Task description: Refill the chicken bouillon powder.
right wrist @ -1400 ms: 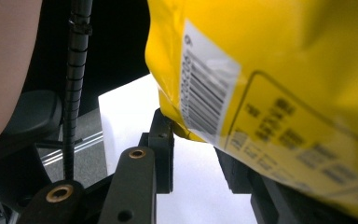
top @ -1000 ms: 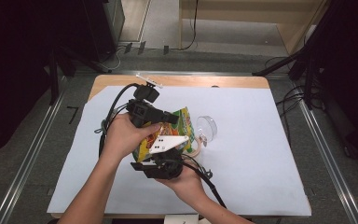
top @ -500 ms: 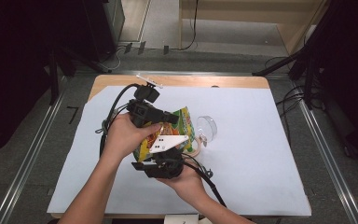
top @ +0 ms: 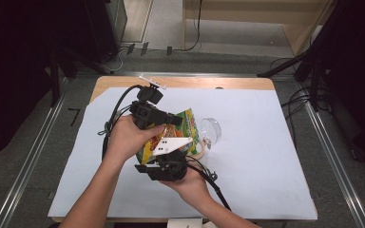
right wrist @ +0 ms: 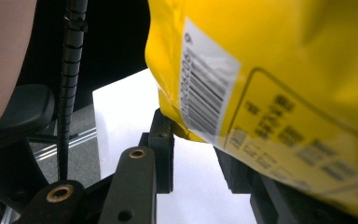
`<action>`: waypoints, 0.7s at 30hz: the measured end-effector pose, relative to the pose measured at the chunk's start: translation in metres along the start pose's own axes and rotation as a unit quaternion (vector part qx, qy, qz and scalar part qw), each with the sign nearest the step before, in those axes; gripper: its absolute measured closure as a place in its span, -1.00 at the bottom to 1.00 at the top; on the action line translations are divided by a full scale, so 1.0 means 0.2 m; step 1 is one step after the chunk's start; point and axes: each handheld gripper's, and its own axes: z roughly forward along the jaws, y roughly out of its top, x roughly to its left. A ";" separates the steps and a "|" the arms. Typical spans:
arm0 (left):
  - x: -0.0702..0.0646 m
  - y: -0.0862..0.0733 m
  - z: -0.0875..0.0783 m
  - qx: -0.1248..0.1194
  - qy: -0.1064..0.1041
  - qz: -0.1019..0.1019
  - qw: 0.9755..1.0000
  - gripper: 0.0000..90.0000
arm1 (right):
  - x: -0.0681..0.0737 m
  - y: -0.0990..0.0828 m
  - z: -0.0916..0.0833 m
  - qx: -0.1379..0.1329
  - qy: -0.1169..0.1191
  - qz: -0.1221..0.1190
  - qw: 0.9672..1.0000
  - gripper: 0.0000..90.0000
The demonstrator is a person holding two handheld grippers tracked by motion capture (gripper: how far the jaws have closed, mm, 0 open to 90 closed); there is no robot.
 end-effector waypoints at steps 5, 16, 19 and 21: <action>0.00 0.00 0.00 -0.002 0.001 0.001 1.000 0.81 | 0.00 0.00 0.00 -0.001 -0.001 0.000 1.000 0.57; -0.04 0.00 0.00 -0.003 0.010 0.007 1.000 0.81 | 0.00 -0.01 0.00 -0.005 0.000 0.008 1.000 0.57; -0.04 0.00 0.00 -0.003 0.012 0.010 1.000 0.81 | -0.01 -0.01 0.00 -0.005 0.002 0.009 1.000 0.57; -0.05 0.00 0.00 -0.001 0.012 0.011 1.000 0.81 | -0.01 -0.01 0.00 -0.005 0.001 0.009 1.000 0.58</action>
